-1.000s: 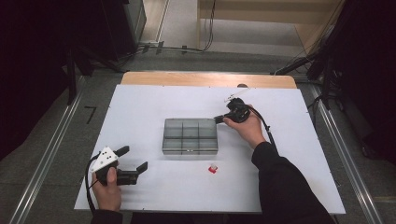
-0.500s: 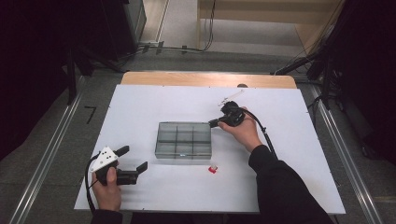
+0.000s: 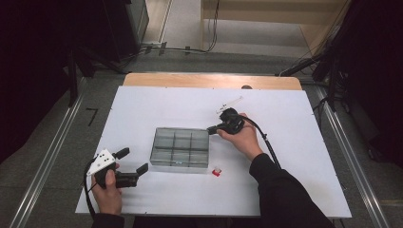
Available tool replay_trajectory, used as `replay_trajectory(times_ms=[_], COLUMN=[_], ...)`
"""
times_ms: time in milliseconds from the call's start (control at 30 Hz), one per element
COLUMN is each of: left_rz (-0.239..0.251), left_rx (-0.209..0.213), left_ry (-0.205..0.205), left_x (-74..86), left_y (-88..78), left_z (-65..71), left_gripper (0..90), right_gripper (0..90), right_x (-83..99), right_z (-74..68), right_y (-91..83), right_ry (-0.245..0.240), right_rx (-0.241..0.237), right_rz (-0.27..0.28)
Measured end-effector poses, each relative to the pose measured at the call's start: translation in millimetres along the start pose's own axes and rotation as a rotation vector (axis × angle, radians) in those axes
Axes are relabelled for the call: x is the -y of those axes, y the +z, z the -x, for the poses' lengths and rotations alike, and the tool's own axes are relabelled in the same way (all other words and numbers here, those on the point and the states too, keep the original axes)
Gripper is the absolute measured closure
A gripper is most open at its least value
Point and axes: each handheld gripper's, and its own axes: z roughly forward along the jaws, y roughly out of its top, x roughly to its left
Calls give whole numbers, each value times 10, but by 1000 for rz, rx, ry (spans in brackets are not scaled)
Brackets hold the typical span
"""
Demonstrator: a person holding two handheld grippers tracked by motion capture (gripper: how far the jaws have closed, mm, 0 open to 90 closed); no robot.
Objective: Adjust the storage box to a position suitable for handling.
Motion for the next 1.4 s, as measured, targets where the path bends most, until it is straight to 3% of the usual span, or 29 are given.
replay_trajectory(times_ms=[167,900,1400], left_rz=[18,22,28], left_rx=[-26,-45,-19], left_ry=[-13,-25,-43], left_x=[-17,-53,-56], left_y=[-35,-107,-115], left_z=[-7,-54,-76], left_gripper=[14,14,14], right_gripper=[881,881,881], right_x=[7,84,103], right_z=[-73,-340,-507], right_y=[23,86,123], right_ry=[-22,-28,-46], right_rx=[-3,-31,-42], right_rz=[3,10,-1])
